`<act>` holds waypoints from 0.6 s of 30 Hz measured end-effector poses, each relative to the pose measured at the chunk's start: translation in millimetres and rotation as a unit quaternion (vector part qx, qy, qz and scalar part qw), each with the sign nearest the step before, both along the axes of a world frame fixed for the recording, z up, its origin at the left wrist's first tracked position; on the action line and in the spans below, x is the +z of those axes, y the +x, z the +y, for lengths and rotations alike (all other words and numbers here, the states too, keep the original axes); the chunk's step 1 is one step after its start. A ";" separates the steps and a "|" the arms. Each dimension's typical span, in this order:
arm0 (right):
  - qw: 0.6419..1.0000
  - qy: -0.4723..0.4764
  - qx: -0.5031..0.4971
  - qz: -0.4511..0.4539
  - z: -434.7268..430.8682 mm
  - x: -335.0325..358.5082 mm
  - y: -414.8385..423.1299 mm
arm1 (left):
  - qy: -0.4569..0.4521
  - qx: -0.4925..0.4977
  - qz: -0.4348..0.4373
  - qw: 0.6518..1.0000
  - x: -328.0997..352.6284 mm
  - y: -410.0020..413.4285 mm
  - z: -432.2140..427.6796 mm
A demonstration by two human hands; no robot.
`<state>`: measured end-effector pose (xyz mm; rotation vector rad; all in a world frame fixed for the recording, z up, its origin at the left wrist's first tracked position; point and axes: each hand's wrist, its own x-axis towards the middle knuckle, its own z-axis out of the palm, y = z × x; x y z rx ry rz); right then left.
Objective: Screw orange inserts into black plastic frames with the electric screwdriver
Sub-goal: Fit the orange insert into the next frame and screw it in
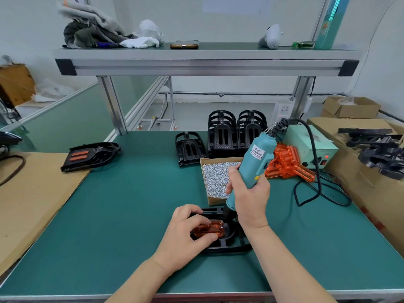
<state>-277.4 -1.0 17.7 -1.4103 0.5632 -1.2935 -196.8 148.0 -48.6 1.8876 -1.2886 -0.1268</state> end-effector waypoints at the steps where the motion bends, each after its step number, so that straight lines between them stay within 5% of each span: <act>1: 1.000 -0.005 0.008 -0.008 0.3 1.0 -0.6 | 0.000 0.000 -0.001 1.000 0.1 0.2 -0.2; 7: 0.997 0.018 0.025 -0.068 -9.2 18.6 -0.7 | -0.005 0.003 -0.005 1.000 -1.2 -1.7 -2.5; 11: 0.987 0.113 -0.024 -0.112 -20.5 21.9 -1.0 | 0.015 -0.005 -0.020 1.000 -3.3 -8.6 -10.0; 18: 0.975 0.168 -0.066 -0.127 -35.5 14.4 -9.6 | -0.027 0.081 -0.123 0.989 24.1 14.6 -39.4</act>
